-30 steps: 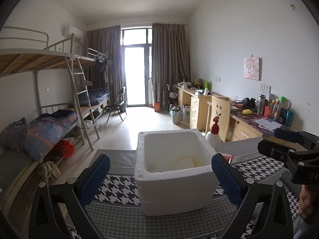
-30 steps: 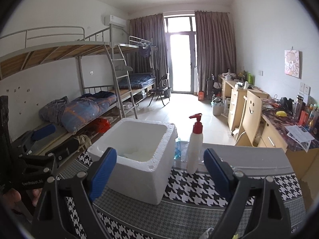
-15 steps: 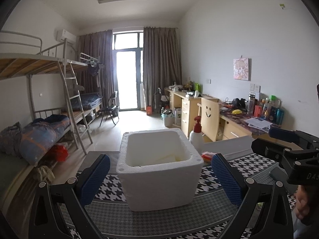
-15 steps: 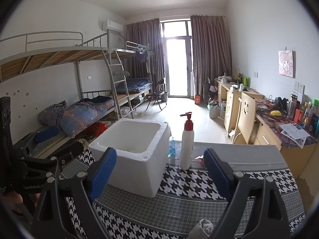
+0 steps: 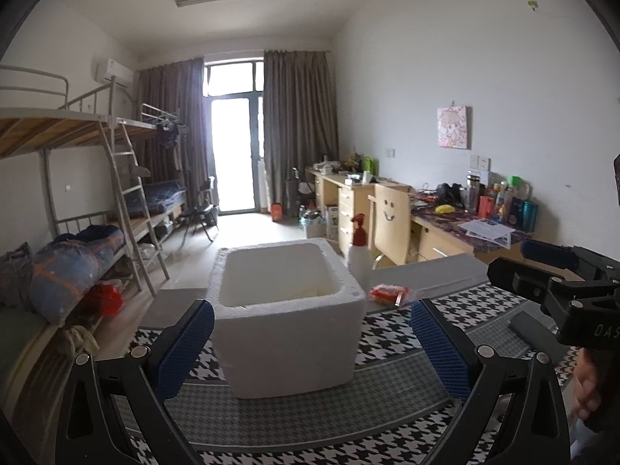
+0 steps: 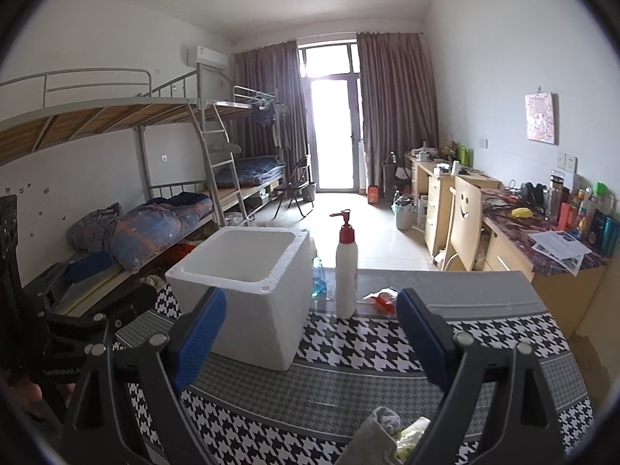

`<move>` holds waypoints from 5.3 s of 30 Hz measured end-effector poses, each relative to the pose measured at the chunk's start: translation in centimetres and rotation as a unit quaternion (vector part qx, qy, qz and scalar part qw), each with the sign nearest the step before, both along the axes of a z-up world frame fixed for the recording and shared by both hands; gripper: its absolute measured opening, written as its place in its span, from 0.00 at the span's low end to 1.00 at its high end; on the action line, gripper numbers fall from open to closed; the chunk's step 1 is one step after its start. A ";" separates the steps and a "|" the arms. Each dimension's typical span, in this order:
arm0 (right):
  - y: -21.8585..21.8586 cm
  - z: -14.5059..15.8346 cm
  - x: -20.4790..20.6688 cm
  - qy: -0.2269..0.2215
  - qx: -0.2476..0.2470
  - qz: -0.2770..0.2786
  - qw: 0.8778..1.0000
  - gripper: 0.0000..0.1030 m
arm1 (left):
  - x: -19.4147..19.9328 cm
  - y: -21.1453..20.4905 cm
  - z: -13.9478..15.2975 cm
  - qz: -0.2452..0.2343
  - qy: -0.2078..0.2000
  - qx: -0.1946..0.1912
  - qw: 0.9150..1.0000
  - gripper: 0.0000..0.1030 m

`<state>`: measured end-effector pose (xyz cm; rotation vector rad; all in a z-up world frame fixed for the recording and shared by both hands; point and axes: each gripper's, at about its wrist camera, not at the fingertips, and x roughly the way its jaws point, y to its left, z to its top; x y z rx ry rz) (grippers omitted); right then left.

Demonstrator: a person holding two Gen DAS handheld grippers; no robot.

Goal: Organize soft objects
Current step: 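Withdraw both open tools from the box back over the table, then move the left tool toward the grey sock while the right tool approaches the green plastic bag, then grasp the grey sock with the left tool while the right tool grasps the green plastic bag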

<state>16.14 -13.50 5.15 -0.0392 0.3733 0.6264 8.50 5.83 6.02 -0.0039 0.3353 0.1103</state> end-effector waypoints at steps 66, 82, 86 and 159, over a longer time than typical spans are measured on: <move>-8.9 -7.5 -1.1 0.050 -0.016 -0.124 0.991 0.92 | 2.7 -9.4 -9.2 -0.145 0.075 -0.046 0.986 0.99; -10.9 -9.7 0.8 0.091 -0.004 -0.121 0.988 0.92 | 4.9 -11.3 -11.3 -0.152 0.117 -0.042 0.981 0.99; -10.8 -10.3 1.3 0.100 -0.010 -0.115 0.988 0.92 | 5.5 -11.7 -11.9 -0.158 0.134 -0.044 0.977 0.99; -8.4 -16.4 6.7 0.235 -0.078 -0.051 0.968 0.49 | 10.0 -13.9 -16.8 -0.220 0.268 -0.072 0.935 0.17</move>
